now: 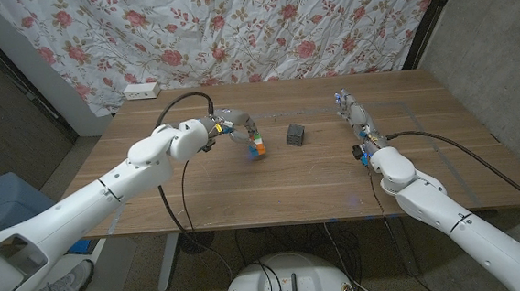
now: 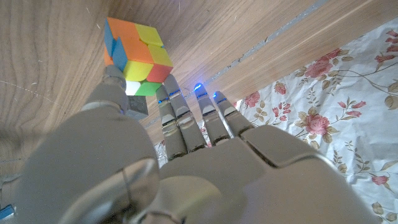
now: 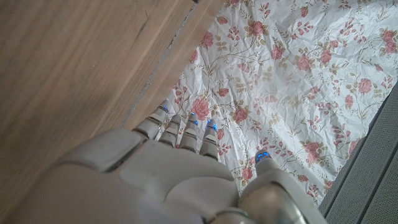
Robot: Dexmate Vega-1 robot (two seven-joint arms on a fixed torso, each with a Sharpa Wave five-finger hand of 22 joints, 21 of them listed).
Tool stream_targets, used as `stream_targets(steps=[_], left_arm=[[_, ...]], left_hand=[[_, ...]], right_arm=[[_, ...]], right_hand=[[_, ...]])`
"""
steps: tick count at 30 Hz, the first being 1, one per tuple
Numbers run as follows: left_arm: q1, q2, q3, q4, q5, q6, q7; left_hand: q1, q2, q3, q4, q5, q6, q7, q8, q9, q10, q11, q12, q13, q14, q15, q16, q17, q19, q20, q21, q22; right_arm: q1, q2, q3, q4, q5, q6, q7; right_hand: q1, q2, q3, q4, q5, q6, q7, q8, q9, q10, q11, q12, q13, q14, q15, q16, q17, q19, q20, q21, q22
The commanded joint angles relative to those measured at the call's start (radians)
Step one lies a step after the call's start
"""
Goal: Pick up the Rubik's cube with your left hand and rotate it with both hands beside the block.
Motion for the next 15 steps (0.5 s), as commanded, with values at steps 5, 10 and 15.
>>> stream_targets(steps=[5,10,15], left_arm=[[0.009,-0.012,0.015,-0.013,0.057,0.042,-0.041],[0.005,-0.013,0.027,-0.022,0.092,0.065,-0.071],[0.005,-0.017,0.03,-0.027,0.102,0.082,-0.093]], left_hand=[[-0.006,0.003,0.0,0.002,0.005,-0.016,-0.006,-0.004,0.004,-0.033,-0.017,-0.003,0.004,-0.007,-0.119,-0.008,0.001,0.004,0.011,0.001,0.002],[-0.017,-0.003,-0.003,0.003,0.004,-0.032,-0.014,-0.01,0.003,-0.047,-0.017,-0.006,0.003,-0.015,-0.119,-0.012,0.001,0.003,0.013,0.001,0.001],[-0.028,-0.009,-0.007,0.005,0.004,-0.043,-0.017,-0.013,0.003,-0.063,-0.018,-0.009,0.003,-0.026,-0.117,-0.017,0.001,-0.003,0.015,-0.001,0.001]], right_arm=[[0.011,0.015,-0.022,0.022,0.004,-0.006,-0.003],[0.012,0.019,-0.024,0.027,0.007,-0.002,-0.006],[0.009,0.037,-0.016,0.048,0.052,0.028,0.019]], right_hand=[[0.015,0.027,0.007,0.004,0.006,0.009,0.0,0.008,0.001,0.015,-0.001,0.006,0.002,0.009,-0.004,0.004,0.002,0.008,-0.002,0.006,0.003],[0.017,0.029,0.008,0.003,0.006,0.011,0.001,0.008,0.001,0.016,0.001,0.006,0.003,0.009,-0.003,0.004,0.002,0.007,-0.002,0.005,0.003],[0.019,0.03,0.008,0.002,0.005,0.01,0.002,0.008,0.001,0.016,0.001,0.005,0.003,0.008,-0.003,0.003,0.002,0.007,-0.002,0.004,0.003]])
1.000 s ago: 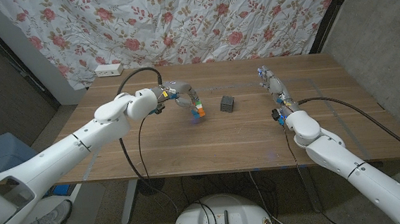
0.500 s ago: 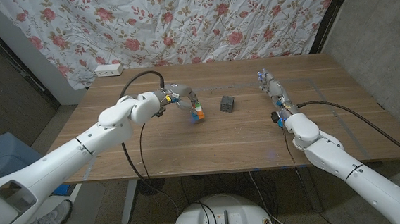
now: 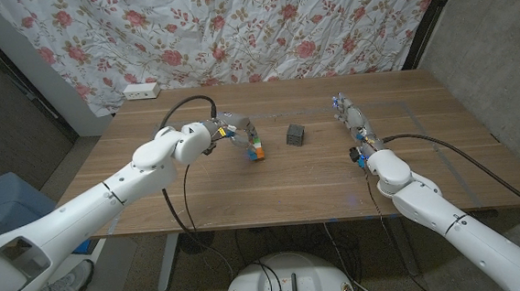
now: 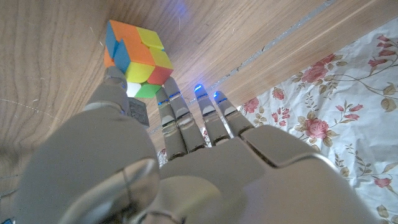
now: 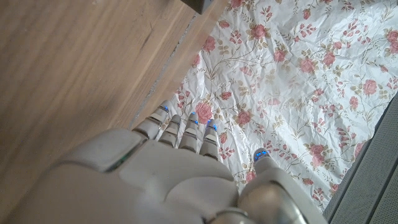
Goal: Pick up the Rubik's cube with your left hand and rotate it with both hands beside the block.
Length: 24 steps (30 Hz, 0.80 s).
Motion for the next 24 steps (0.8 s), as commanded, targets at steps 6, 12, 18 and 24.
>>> stream_targets(steps=[6,12,18,24], left_arm=[[-0.008,-0.009,0.021,-0.019,0.073,0.058,-0.081],[-0.009,-0.01,0.02,-0.022,0.077,0.063,-0.1],[-0.016,-0.007,0.028,-0.033,0.111,0.068,-0.126],[-0.019,-0.006,0.027,-0.039,0.117,0.067,-0.154]], left_hand=[[-0.032,-0.016,-0.007,0.003,0.003,-0.026,-0.009,-0.006,0.001,-0.038,-0.005,-0.007,-0.001,-0.019,-0.116,-0.008,0.001,-0.013,0.005,-0.004,0.002],[-0.044,-0.027,-0.009,-0.002,0.004,-0.059,-0.013,-0.012,0.0,-0.098,0.001,-0.02,-0.012,-0.044,-0.107,-0.015,0.0,-0.026,0.01,-0.005,0.001],[-0.067,-0.045,-0.016,-0.002,0.004,-0.107,-0.018,-0.019,-0.004,-0.149,0.02,-0.022,-0.026,-0.072,-0.097,-0.019,-0.001,-0.039,0.012,-0.005,0.001],[-0.09,-0.081,-0.027,-0.005,0.001,-0.2,-0.016,-0.033,-0.021,-0.262,0.048,-0.025,-0.061,-0.133,-0.069,-0.023,-0.005,-0.051,0.014,-0.003,0.0]], right_arm=[[0.003,0.03,0.002,0.043,0.07,0.039,0.039],[0.002,0.028,0.002,0.044,0.079,0.037,0.043],[-0.004,0.027,0.003,0.038,0.079,0.032,0.033],[-0.007,0.03,0.002,0.037,0.072,0.037,0.021]], right_hand=[[0.01,0.019,0.004,-0.005,0.005,-0.001,0.024,-0.001,0.001,0.0,0.005,0.002,0.003,0.003,-0.003,0.003,0.004,-0.001,0.001,0.001,0.002],[0.015,0.016,0.005,-0.011,0.004,-0.018,0.051,-0.006,0.001,-0.004,0.006,0.0,0.003,-0.001,0.007,0.0,0.002,-0.011,0.0,-0.002,0.003],[0.015,0.016,0.004,-0.012,0.002,-0.02,0.055,-0.006,0.001,-0.004,0.008,0.0,0.003,-0.001,0.009,0.0,0.002,-0.012,0.0,-0.002,0.003],[0.018,0.018,0.005,-0.015,0.002,-0.02,0.056,-0.005,0.001,-0.003,0.014,0.0,0.002,0.0,0.007,0.001,0.002,-0.012,-0.002,-0.002,0.003]])
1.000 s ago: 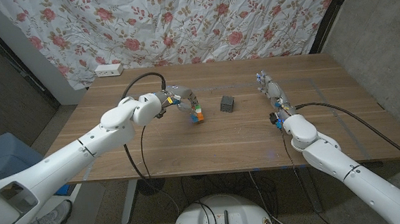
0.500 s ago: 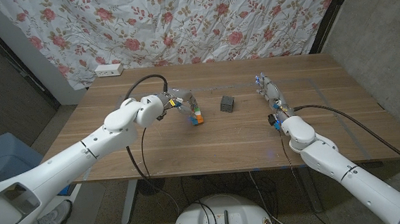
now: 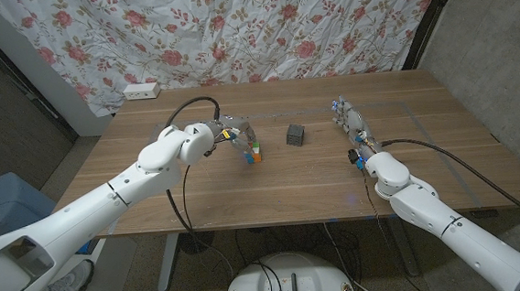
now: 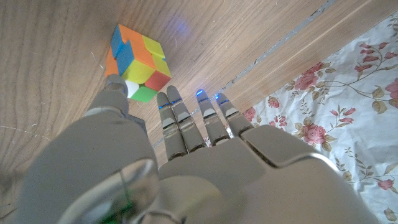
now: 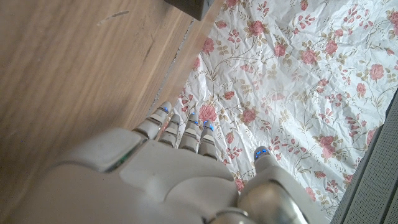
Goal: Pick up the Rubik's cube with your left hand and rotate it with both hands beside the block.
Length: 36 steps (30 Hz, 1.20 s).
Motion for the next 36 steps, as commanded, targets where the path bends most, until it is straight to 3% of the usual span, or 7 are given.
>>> stream_targets(steps=[1,7,12,20,26,31,36], left_arm=[[-0.006,0.001,0.002,-0.014,0.028,0.009,-0.052],[-0.009,0.004,-0.003,-0.022,0.022,0.013,-0.087],[-0.008,0.01,-0.01,-0.03,0.011,0.011,-0.104],[-0.01,0.02,-0.026,-0.036,-0.034,0.01,-0.146],[-0.011,0.031,-0.033,-0.033,-0.068,0.001,-0.155],[-0.012,0.039,-0.054,-0.012,-0.148,-0.024,-0.158],[-0.006,0.053,-0.074,0.007,-0.216,-0.045,-0.134]], left_hand=[[-0.013,-0.031,-0.012,-0.001,0.0,-0.069,0.003,-0.01,-0.012,-0.086,0.021,-0.005,-0.027,-0.043,-0.07,-0.003,0.0,-0.008,-0.001,0.003,0.003],[-0.046,-0.059,-0.026,0.004,-0.004,-0.185,0.035,-0.015,-0.033,-0.199,0.053,-0.006,-0.077,-0.128,-0.031,-0.009,-0.005,-0.033,0.0,-0.001,0.001],[-0.067,-0.069,-0.031,0.008,-0.006,-0.244,0.052,-0.017,-0.038,-0.246,0.066,-0.003,-0.108,-0.157,-0.025,-0.007,-0.007,-0.054,0.001,-0.005,0.0],[-0.115,-0.079,-0.043,0.017,-0.009,-0.33,0.057,-0.015,-0.042,-0.342,0.101,-0.007,-0.158,-0.238,0.009,-0.014,-0.009,-0.109,0.007,-0.012,-0.002],[-0.155,-0.069,-0.047,0.024,-0.01,-0.372,0.073,-0.012,-0.043,-0.398,0.132,-0.006,-0.19,-0.325,0.039,-0.016,-0.011,-0.157,0.011,-0.012,-0.003],[-0.218,-0.067,-0.057,0.03,-0.014,-0.467,0.093,-0.018,-0.044,-0.48,0.177,-0.003,-0.205,-0.396,0.075,-0.01,-0.012,-0.221,0.024,-0.013,-0.004],[-0.289,-0.047,-0.065,0.046,-0.019,-0.568,0.103,-0.015,-0.043,-0.584,0.197,-0.01,-0.206,-0.493,0.108,-0.017,-0.011,-0.289,0.03,-0.015,-0.003]], right_arm=[[-0.008,0.005,0.0,-0.001,-0.001,0.005,-0.015],[-0.011,0.007,0.0,-0.006,-0.005,0.001,-0.026],[-0.014,0.009,-0.001,-0.01,-0.01,-0.002,-0.036],[-0.016,0.006,-0.002,-0.017,-0.017,-0.009,-0.043],[-0.019,0.007,-0.004,-0.023,-0.025,-0.018,-0.057],[-0.023,0.006,-0.005,-0.029,-0.03,-0.025,-0.065],[-0.029,0.005,-0.004,-0.038,-0.037,-0.034,-0.08]], right_hand=[[-0.007,0.02,0.001,-0.005,0.002,0.003,0.007,0.0,0.003,0.002,0.01,0.0,0.002,-0.002,-0.003,0.001,0.002,-0.001,0.001,-0.002,0.002],[-0.005,0.021,0.001,-0.007,0.001,0.003,0.006,0.001,0.003,0.002,0.011,0.0,0.002,0.0,-0.004,0.002,0.003,0.0,0.0,-0.001,0.002],[-0.005,0.023,0.001,-0.008,0.001,0.003,0.006,0.001,0.003,0.003,0.011,0.0,0.002,-0.001,-0.006,0.002,0.003,0.001,-0.001,-0.001,0.002],[-0.006,0.023,0.0,-0.009,0.0,0.001,0.006,0.001,0.003,0.002,0.012,0.0,0.002,-0.001,-0.004,0.003,0.004,-0.001,0.001,-0.001,0.002],[-0.007,0.023,-0.001,-0.009,-0.001,0.001,0.003,0.001,0.003,-0.001,0.01,-0.001,0.002,-0.004,-0.006,0.002,0.005,-0.003,0.002,-0.002,0.003],[-0.005,0.027,0.001,-0.01,-0.001,0.0,0.002,0.001,0.003,-0.002,0.011,-0.001,0.002,-0.006,-0.008,0.002,0.005,-0.003,0.001,-0.001,0.003],[-0.006,0.027,0.0,-0.01,-0.002,-0.002,0.0,0.001,0.003,-0.005,0.005,-0.002,0.002,-0.009,-0.012,0.001,0.006,-0.005,0.0,-0.002,0.003]])
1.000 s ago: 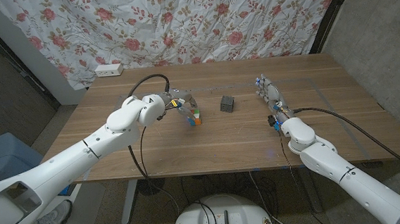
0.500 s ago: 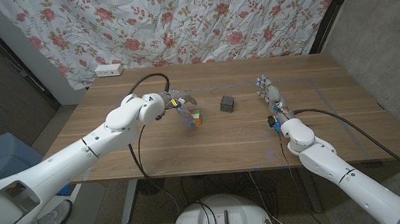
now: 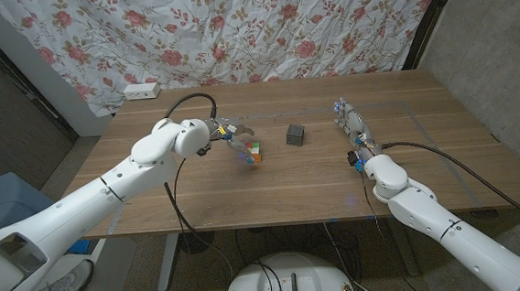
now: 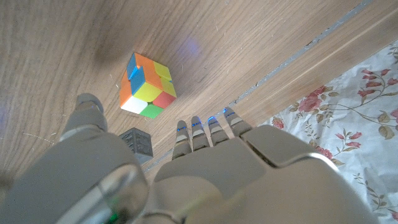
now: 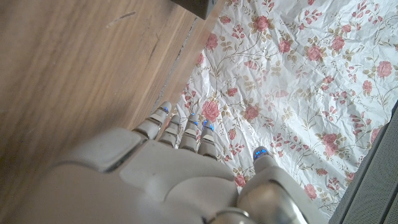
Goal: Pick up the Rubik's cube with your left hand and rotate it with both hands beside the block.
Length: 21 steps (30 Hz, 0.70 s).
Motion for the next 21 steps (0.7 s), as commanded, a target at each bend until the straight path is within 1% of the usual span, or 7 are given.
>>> stream_targets(steps=[1,5,9,12,15,18,21], left_arm=[[0.012,0.025,-0.044,0.033,-0.142,-0.036,0.025],[0.044,0.027,-0.08,0.052,-0.22,-0.036,0.094],[0.062,0.028,-0.089,0.065,-0.253,-0.03,0.152],[0.077,0.028,-0.101,0.079,-0.293,-0.038,0.195],[0.09,0.032,-0.109,0.09,-0.32,-0.047,0.238],[0.104,0.033,-0.119,0.1,-0.349,-0.054,0.279],[0.115,0.029,-0.125,0.113,-0.373,-0.064,0.325]], left_hand=[[-0.064,0.016,-0.007,0.016,-0.006,-0.066,0.012,0.003,0.003,-0.089,0.023,-0.002,0.0,-0.089,0.03,-0.005,0.003,-0.064,0.001,-0.007,0.003],[-0.1,0.036,-0.008,0.027,-0.004,-0.1,0.021,0.004,0.003,-0.137,0.022,-0.002,0.0,-0.128,0.041,-0.003,0.005,-0.103,-0.002,-0.008,0.003],[-0.118,0.054,-0.004,0.034,-0.002,-0.116,0.028,0.004,0.003,-0.158,0.026,-0.001,-0.001,-0.14,0.043,0.0,0.006,-0.114,-0.001,-0.006,0.003],[-0.128,0.063,-0.003,0.038,-0.001,-0.127,0.035,0.003,0.003,-0.168,0.031,-0.001,-0.001,-0.144,0.042,0.002,0.006,-0.119,-0.005,-0.005,0.003],[-0.139,0.072,-0.001,0.041,0.0,-0.129,0.041,0.006,0.003,-0.171,0.033,0.002,-0.001,-0.145,0.037,0.004,0.006,-0.121,-0.019,-0.002,0.003],[-0.162,0.082,-0.003,0.049,0.001,-0.124,0.046,0.011,0.002,-0.167,0.037,0.009,-0.001,-0.138,0.023,0.009,0.006,-0.114,-0.042,0.003,0.003],[-0.174,0.086,-0.004,0.052,0.002,-0.114,0.055,0.015,0.002,-0.163,0.04,0.012,-0.001,-0.132,0.017,0.011,0.005,-0.111,-0.054,0.004,0.003]], right_arm=[[-0.011,-0.002,0.0,-0.015,-0.014,-0.016,-0.026],[-0.011,-0.003,0.0,-0.006,-0.017,0.004,-0.017],[-0.009,0.0,-0.002,0.002,-0.025,0.018,-0.016],[-0.007,0.0,-0.006,0.002,-0.035,0.02,-0.018],[-0.005,0.005,-0.009,0.006,-0.044,0.027,-0.023],[-0.002,0.008,-0.012,0.01,-0.048,0.029,-0.021],[0.005,0.015,-0.018,0.025,-0.053,0.042,-0.016]], right_hand=[[0.004,0.018,0.004,-0.005,-0.002,-0.003,-0.001,0.001,0.002,-0.003,-0.004,-0.002,0.002,-0.005,-0.008,0.002,0.004,-0.005,-0.001,-0.002,0.003],[-0.002,0.016,0.001,-0.002,-0.003,-0.008,-0.001,0.0,0.002,-0.01,-0.008,-0.005,0.002,-0.011,-0.009,0.0,0.006,-0.007,-0.002,-0.002,0.003],[-0.006,0.012,-0.002,-0.001,-0.003,-0.01,-0.001,-0.001,0.002,-0.012,-0.009,-0.005,0.002,-0.012,-0.01,0.0,0.006,-0.006,0.0,-0.001,0.003],[-0.009,0.009,-0.004,0.0,-0.004,-0.014,-0.001,-0.002,0.002,-0.012,-0.008,-0.004,0.002,-0.012,-0.009,0.0,0.007,-0.005,-0.003,-0.001,0.003],[-0.011,0.007,-0.005,0.002,-0.004,-0.015,0.0,-0.001,0.002,-0.012,-0.008,-0.004,0.002,-0.011,-0.01,0.0,0.007,-0.005,-0.004,0.0,0.003],[-0.013,0.006,-0.006,0.002,-0.004,-0.015,0.0,-0.001,0.002,-0.011,-0.007,-0.004,0.002,-0.011,-0.011,0.0,0.007,-0.005,-0.005,0.0,0.003],[-0.015,0.004,-0.008,0.004,-0.004,-0.015,0.0,-0.001,0.002,-0.01,-0.007,-0.003,0.002,-0.009,-0.012,0.001,0.007,-0.003,-0.007,0.001,0.003]])
